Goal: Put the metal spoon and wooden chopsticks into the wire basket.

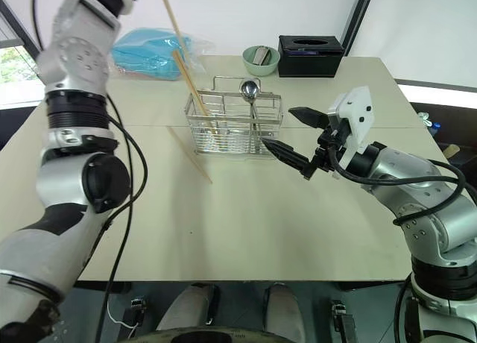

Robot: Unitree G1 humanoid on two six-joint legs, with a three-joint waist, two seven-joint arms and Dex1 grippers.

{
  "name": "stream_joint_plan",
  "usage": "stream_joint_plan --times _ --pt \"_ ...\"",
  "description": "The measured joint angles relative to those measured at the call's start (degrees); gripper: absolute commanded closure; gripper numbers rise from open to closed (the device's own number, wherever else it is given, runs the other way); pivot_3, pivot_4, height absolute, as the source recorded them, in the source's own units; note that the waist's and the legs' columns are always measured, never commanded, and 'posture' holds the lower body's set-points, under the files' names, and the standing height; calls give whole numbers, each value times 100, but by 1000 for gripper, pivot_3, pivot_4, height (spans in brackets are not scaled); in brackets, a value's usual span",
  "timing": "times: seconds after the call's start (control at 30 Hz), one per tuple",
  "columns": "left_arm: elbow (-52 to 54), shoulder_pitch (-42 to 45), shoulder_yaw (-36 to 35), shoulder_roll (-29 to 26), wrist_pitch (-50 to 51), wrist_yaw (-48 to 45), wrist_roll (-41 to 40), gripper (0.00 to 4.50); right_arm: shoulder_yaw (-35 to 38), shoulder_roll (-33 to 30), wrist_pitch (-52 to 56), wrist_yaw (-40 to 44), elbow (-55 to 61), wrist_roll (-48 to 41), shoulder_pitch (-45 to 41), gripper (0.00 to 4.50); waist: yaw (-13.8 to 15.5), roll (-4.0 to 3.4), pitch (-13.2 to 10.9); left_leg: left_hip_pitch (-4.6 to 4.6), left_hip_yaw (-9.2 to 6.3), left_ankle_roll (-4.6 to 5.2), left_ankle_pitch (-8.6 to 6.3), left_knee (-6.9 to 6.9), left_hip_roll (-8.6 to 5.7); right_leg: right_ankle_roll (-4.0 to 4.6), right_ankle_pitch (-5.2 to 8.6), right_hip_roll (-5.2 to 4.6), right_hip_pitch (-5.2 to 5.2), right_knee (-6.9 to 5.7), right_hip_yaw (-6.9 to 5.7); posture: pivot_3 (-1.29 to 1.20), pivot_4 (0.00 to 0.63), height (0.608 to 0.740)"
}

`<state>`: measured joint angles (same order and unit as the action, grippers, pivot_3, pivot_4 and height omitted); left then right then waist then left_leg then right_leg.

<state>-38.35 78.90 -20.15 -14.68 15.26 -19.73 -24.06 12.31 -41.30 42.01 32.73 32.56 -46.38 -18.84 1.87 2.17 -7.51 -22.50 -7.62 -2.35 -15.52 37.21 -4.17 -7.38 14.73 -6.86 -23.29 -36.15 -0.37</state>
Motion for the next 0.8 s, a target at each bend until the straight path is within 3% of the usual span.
stream_joint_plan --times 0.4,0.53,0.7,0.8 --pt "174 -1094 880 374 -330 -475 461 4398 66 97 103 -414 214 -174 200 0 -45 -4 -2 4 -3 2 0 2 1 0 0 2 6 -3 0 0 150 654" --pt "537 -1482 924 467 -256 -379 473 2838 67 44 107 -334 202 -207 195 0 -112 -5 -3 1 -6 3 0 1 1 0 0 1 6 -1 0 0 150 654" --pt "1081 -1629 914 513 56 -223 377 182 55 29 106 -273 88 -190 98 0 -115 -5 -3 3 -6 3 0 3 2 0 0 1 7 -3 0 0 150 654" --pt "1512 -1650 894 468 312 -112 252 79 17 29 99 -223 -25 -133 -6 0 -121 -5 -3 5 -6 3 0 3 2 0 0 3 7 -3 0 0 150 654"
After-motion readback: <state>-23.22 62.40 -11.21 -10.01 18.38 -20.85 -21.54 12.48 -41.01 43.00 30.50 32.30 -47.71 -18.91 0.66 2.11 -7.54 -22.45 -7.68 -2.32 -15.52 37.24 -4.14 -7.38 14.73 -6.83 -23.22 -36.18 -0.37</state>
